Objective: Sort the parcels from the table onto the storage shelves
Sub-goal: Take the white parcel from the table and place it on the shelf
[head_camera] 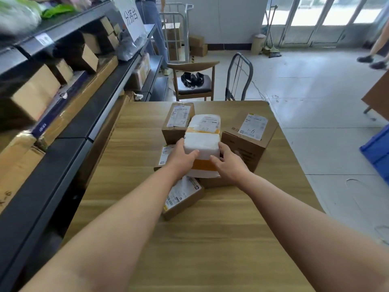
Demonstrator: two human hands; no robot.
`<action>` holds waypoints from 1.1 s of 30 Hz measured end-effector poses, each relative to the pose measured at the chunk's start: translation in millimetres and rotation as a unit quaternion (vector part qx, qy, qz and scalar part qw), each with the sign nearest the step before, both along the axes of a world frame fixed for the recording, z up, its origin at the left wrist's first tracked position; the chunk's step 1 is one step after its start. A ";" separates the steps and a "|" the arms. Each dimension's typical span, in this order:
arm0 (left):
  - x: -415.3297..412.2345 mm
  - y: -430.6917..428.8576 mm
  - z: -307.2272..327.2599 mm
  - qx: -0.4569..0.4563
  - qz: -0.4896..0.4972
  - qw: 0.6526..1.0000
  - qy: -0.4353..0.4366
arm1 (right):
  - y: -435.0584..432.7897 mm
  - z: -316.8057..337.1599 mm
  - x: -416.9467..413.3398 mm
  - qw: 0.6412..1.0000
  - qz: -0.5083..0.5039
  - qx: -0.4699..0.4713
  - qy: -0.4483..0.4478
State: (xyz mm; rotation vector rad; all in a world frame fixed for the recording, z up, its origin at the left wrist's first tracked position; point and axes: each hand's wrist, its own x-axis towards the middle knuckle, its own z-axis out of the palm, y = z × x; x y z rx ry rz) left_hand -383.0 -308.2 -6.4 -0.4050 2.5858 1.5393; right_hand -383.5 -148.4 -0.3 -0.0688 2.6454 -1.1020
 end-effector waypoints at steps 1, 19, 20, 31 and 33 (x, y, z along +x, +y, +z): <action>1.1 -0.9 -0.7 0.003 0.004 1.000 0.010 | 0.3 -0.5 1.0 1.000 0.000 -0.005 0.006; 149.6 70.1 35.1 0.004 0.100 0.991 0.090 | 77.2 34.6 113.7 0.990 0.061 -0.115 0.050; 164.8 80.0 35.4 0.000 0.106 0.990 0.093 | 87.1 35.4 127.3 0.989 0.067 -0.119 0.049; 335.1 178.6 12.7 0.027 0.160 0.984 0.070 | 185.3 18.2 274.9 0.988 0.116 -0.096 0.020; 360.3 185.4 -0.3 0.028 0.170 0.984 0.047 | 195.4 7.3 297.2 0.989 0.118 -0.090 0.002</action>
